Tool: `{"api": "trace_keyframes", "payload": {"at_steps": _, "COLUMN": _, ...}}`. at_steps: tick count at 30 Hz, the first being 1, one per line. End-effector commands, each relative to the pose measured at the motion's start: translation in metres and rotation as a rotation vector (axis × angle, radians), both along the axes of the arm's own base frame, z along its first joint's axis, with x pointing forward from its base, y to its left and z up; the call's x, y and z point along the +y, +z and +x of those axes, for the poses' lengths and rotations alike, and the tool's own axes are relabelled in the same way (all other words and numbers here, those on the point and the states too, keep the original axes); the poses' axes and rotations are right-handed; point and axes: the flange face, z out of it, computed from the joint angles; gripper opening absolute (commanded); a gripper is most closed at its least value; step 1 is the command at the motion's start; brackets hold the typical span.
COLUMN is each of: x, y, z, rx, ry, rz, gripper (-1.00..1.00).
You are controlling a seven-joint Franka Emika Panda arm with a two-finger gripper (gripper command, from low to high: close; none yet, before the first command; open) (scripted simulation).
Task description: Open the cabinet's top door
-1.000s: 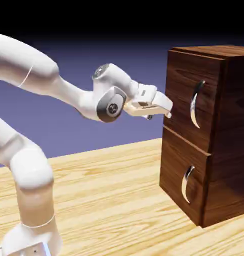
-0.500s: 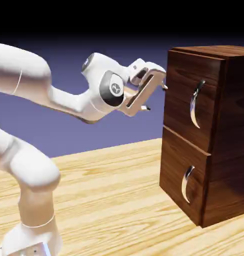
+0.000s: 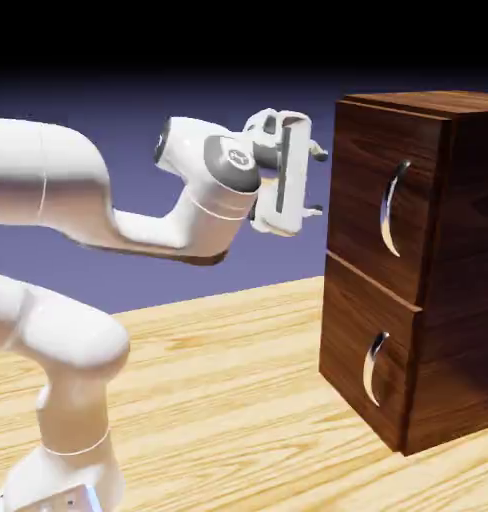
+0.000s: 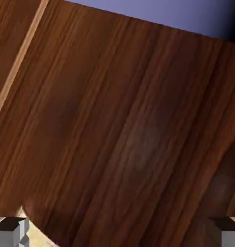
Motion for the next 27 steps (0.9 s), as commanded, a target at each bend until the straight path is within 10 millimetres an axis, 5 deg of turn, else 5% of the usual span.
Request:
{"api": "trace_keyframes", "payload": {"at_steps": 1, "x": -0.003, "y": -0.001, "z": 0.0, "rx": -0.015, "ry": 0.013, "rz": -0.044, "gripper": 1.0}}
{"api": "trace_keyframes", "payload": {"at_steps": 25, "x": -0.072, "y": -0.072, "z": 0.042, "rx": -0.31, "ry": 0.177, "rz": -1.02, "gripper": 1.0}}
{"api": "trace_keyframes", "payload": {"at_steps": 27, "x": -0.071, "y": -0.072, "z": 0.062, "rx": -0.31, "ry": 0.177, "rz": -1.018, "gripper": 1.0}}
